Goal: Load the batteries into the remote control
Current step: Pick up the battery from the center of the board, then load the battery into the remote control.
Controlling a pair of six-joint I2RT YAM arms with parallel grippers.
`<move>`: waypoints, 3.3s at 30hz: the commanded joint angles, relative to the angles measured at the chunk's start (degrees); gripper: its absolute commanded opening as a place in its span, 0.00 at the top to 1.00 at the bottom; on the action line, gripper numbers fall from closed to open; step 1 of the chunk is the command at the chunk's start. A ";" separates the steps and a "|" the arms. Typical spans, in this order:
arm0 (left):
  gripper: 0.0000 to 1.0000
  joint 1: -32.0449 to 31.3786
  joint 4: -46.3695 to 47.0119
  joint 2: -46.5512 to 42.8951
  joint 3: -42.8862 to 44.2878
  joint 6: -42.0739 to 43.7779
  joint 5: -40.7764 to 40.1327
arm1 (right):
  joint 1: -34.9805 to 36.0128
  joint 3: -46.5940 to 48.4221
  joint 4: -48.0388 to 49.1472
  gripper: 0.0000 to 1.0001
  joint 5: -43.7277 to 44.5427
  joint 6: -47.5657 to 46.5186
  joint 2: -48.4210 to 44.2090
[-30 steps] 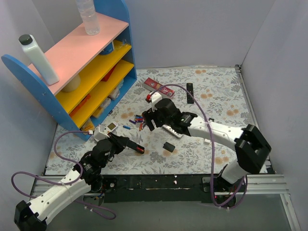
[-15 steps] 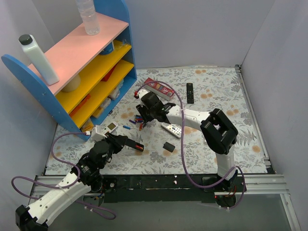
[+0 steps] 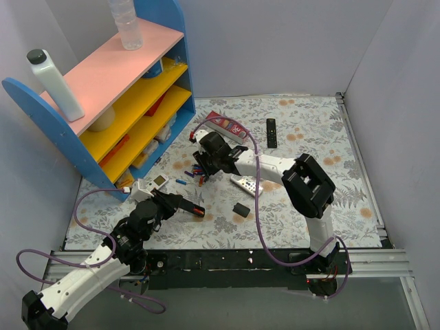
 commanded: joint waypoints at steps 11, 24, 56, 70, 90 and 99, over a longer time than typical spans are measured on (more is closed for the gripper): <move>1.00 0.10 1.71 -0.32 -0.84 0.82 -1.03 | -0.44 7.41 -1.71 0.58 3.09 -2.08 5.32; 1.00 0.10 1.80 -0.94 -1.02 0.91 -1.12 | -0.97 8.29 -2.33 0.68 4.50 -2.61 8.22; 1.00 0.10 16.63 -8.94 -8.48 2.84 6.60 | 0.08 -19.47 5.50 0.99 -6.91 -13.32 -26.81; 1.00 0.10 32.21 -3.50 -10.77 2.32 14.17 | 6.84 -30.55 -3.29 0.99 -13.16 -17.73 -47.06; 1.00 0.10 40.56 0.99 -11.12 -0.05 17.42 | 10.10 -29.50 -10.24 0.99 -10.88 -19.49 -47.76; 1.00 0.10 43.55 2.75 -11.03 -0.23 19.09 | 10.80 -27.83 -11.99 0.99 -11.84 -20.45 -46.18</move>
